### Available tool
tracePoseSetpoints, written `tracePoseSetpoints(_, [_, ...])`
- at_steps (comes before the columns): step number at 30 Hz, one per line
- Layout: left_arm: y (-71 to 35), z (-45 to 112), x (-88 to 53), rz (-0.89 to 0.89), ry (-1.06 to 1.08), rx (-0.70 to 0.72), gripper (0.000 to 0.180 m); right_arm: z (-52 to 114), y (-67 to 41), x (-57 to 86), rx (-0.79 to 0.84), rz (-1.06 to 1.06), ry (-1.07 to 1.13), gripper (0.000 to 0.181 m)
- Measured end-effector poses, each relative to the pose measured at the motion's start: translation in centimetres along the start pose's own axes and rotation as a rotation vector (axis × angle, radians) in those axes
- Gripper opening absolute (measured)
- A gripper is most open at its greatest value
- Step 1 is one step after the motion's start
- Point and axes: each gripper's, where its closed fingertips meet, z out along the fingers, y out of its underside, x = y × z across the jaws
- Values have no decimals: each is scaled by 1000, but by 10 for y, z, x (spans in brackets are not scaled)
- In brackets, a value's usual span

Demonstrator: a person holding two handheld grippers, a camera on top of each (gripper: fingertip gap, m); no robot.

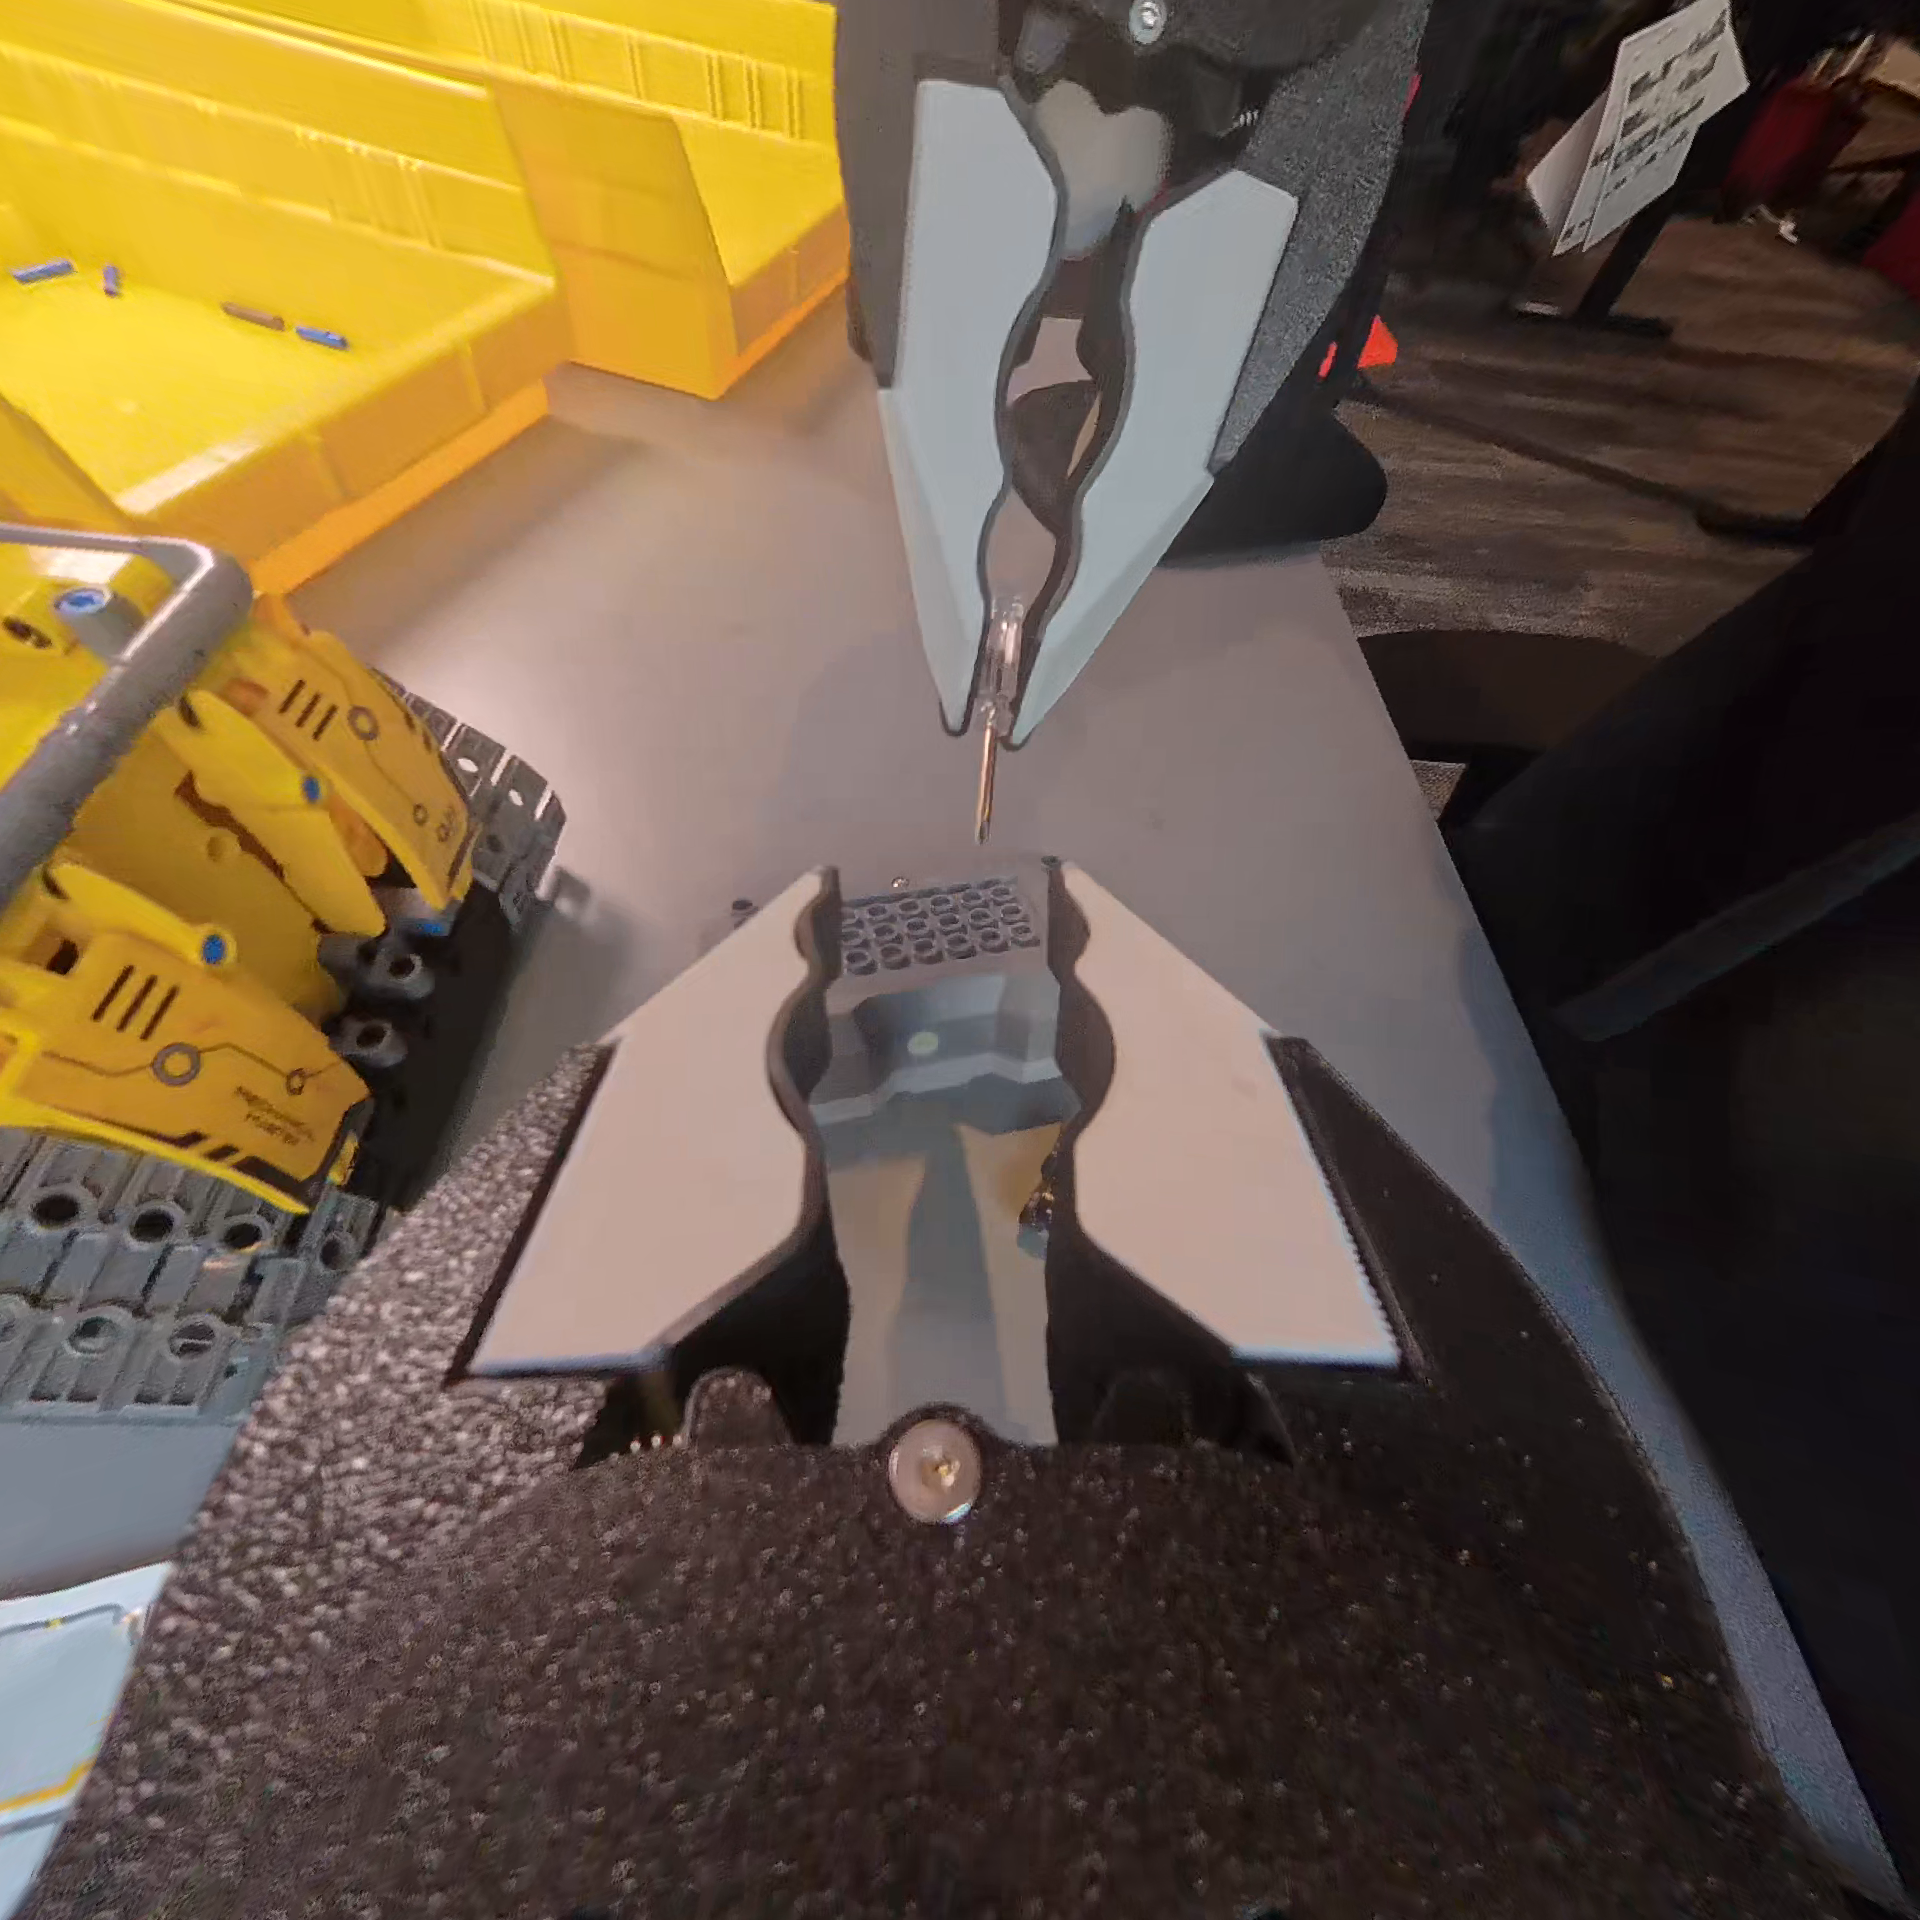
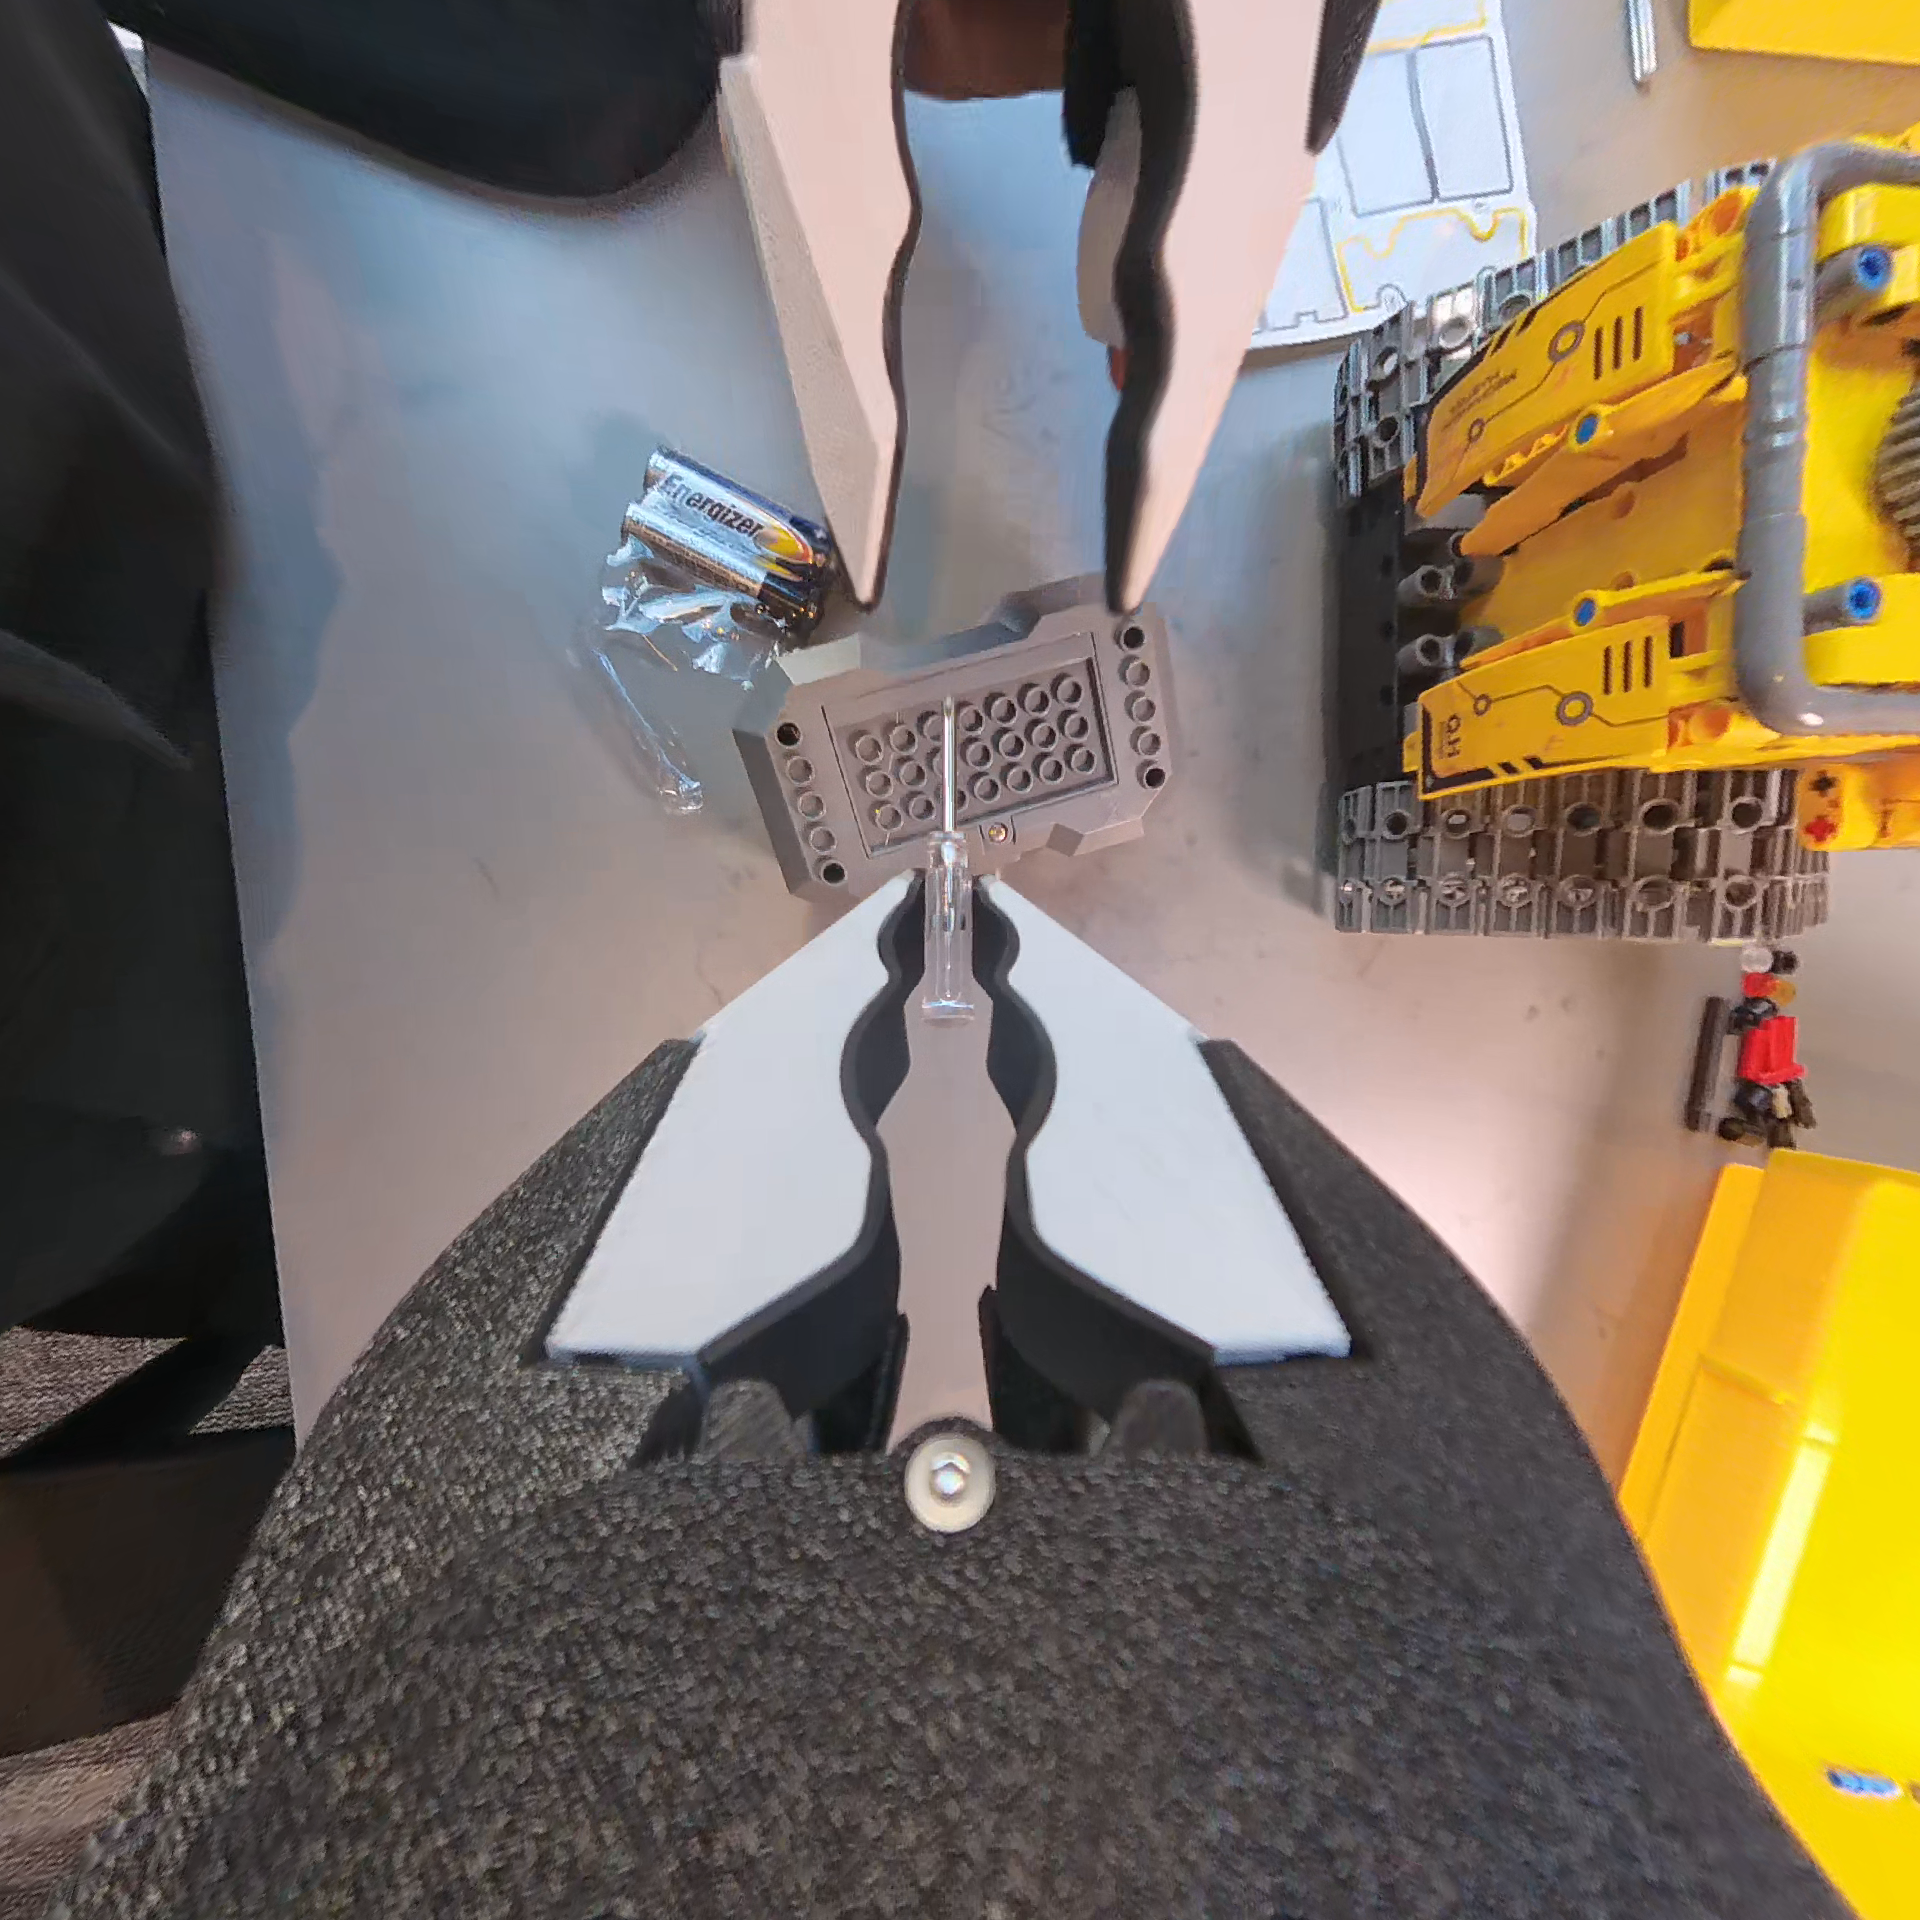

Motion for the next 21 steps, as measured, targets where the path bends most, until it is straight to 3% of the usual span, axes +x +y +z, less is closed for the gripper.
tracePoseSetpoints(7, [-5, 9, 13, 39, 23, 17, 1, 2, -19, -2, 36, -24, -4, 7])
tracePoseSetpoints(12, [-11, 2, 15, 25, 62, 58, 1, -3, -28, -4, 113, 11, -36, 7])
tracePoseSetpoints(21, [-45, -21, 38, -100, 308, 314, 1, -43, -68, -15, 474, -77, -57, 8])
